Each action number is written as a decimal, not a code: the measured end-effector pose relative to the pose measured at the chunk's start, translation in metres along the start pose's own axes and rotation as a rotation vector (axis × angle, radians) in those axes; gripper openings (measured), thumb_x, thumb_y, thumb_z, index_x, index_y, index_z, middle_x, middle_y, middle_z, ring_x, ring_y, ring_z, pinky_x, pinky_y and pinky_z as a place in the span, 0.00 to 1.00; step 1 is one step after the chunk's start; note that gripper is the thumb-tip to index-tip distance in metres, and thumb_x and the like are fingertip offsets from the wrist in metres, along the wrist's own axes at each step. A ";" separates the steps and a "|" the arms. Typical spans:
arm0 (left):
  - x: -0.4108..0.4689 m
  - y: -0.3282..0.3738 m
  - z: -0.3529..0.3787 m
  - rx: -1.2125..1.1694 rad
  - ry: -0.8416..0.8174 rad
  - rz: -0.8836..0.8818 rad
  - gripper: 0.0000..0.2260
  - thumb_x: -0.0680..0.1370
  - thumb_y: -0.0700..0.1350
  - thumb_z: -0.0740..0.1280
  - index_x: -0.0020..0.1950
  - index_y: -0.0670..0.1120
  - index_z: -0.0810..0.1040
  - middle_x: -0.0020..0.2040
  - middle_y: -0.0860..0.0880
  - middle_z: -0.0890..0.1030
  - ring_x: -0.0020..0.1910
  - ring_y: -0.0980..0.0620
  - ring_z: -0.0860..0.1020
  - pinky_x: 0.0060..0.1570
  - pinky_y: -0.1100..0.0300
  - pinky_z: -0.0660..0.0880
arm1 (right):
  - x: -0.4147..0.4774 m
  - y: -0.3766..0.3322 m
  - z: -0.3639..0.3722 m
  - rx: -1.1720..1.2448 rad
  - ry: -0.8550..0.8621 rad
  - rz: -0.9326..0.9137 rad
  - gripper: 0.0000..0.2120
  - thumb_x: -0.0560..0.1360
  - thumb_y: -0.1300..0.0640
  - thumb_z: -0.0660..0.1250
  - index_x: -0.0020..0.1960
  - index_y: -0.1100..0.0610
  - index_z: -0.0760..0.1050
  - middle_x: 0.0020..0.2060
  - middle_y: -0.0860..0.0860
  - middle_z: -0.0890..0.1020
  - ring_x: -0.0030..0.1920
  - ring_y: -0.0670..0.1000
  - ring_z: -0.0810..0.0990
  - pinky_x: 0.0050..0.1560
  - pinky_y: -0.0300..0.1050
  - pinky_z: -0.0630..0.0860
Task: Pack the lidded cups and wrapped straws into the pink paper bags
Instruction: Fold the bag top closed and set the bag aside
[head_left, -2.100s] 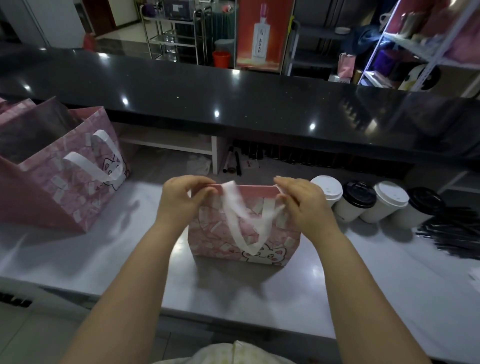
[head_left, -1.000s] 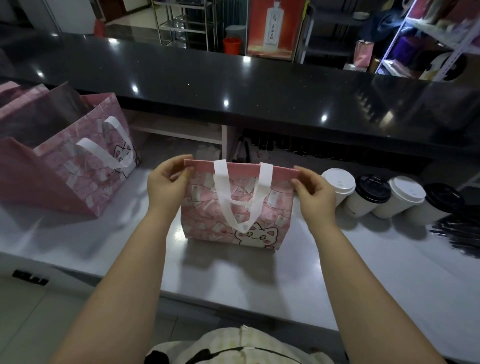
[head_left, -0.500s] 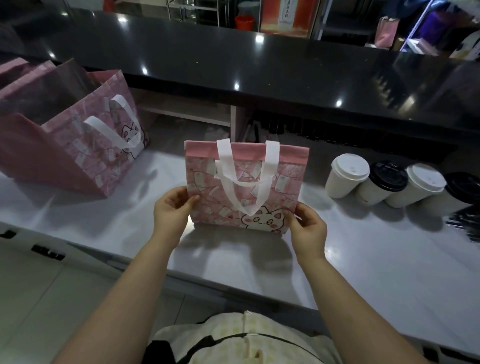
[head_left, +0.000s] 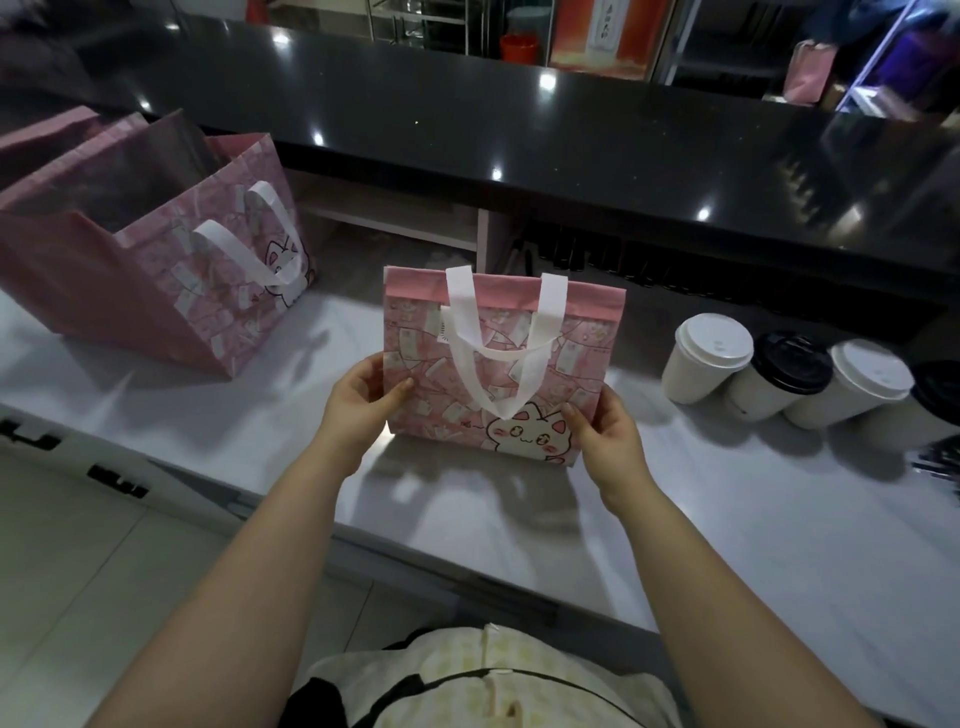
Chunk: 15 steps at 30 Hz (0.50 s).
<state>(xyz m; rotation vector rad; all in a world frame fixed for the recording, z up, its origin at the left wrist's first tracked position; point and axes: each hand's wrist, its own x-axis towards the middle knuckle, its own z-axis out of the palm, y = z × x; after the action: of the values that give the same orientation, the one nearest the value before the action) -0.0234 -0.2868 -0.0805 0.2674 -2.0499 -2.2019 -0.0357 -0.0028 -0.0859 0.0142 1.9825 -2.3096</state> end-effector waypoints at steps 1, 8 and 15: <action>0.000 0.000 -0.002 -0.005 -0.022 -0.013 0.14 0.75 0.40 0.70 0.60 0.50 0.78 0.53 0.53 0.84 0.54 0.54 0.82 0.50 0.61 0.79 | 0.000 0.001 -0.001 0.000 -0.016 -0.001 0.15 0.77 0.64 0.66 0.60 0.48 0.74 0.51 0.44 0.85 0.53 0.45 0.83 0.46 0.36 0.79; -0.017 -0.022 -0.013 0.019 0.026 -0.126 0.12 0.77 0.39 0.68 0.57 0.54 0.79 0.51 0.54 0.85 0.54 0.51 0.82 0.47 0.63 0.79 | -0.013 0.024 -0.010 -0.140 0.176 0.001 0.09 0.72 0.60 0.74 0.50 0.50 0.80 0.45 0.47 0.85 0.46 0.43 0.83 0.44 0.37 0.80; -0.022 -0.026 -0.011 0.060 0.091 -0.139 0.12 0.77 0.36 0.69 0.54 0.53 0.81 0.52 0.50 0.85 0.53 0.50 0.83 0.53 0.54 0.79 | -0.005 0.025 -0.015 -0.106 0.166 0.058 0.09 0.74 0.66 0.70 0.51 0.54 0.81 0.46 0.47 0.86 0.48 0.45 0.84 0.49 0.38 0.80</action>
<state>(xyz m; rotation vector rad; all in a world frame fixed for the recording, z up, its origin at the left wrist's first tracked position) 0.0013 -0.2914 -0.1056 0.5213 -2.1101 -2.1625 -0.0293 0.0086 -0.1123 0.2608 2.1484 -2.2307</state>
